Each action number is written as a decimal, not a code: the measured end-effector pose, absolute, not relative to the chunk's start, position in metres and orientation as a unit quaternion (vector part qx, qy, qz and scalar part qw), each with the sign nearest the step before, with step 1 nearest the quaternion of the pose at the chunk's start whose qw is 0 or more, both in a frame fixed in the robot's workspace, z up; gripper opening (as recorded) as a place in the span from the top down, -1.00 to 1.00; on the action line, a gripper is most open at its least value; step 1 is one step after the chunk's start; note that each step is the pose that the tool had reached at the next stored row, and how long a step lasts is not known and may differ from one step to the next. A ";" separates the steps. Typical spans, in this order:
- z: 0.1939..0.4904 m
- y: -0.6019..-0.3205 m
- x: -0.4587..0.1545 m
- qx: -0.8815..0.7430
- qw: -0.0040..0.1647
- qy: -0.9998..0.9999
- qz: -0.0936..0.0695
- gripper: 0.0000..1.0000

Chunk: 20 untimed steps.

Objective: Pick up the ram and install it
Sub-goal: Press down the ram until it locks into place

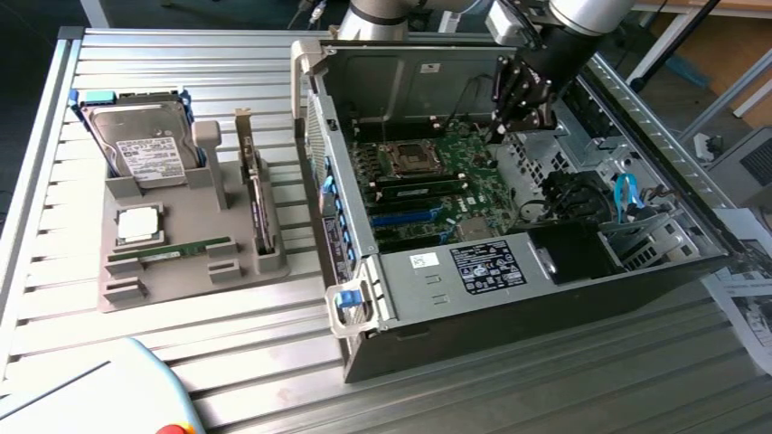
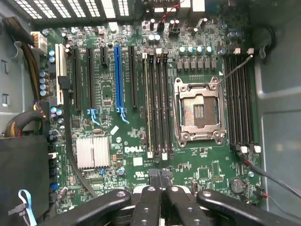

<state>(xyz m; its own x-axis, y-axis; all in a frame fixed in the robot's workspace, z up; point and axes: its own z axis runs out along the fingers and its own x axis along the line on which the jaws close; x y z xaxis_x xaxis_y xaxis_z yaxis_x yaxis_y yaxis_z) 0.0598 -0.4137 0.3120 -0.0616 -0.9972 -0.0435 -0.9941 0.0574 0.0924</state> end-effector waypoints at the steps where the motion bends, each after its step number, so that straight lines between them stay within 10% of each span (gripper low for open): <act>1: 0.312 -0.414 0.060 0.685 0.016 -0.727 -0.049 0.79; 20: 0.305 -0.414 0.060 0.560 0.013 -0.827 -0.044 0.79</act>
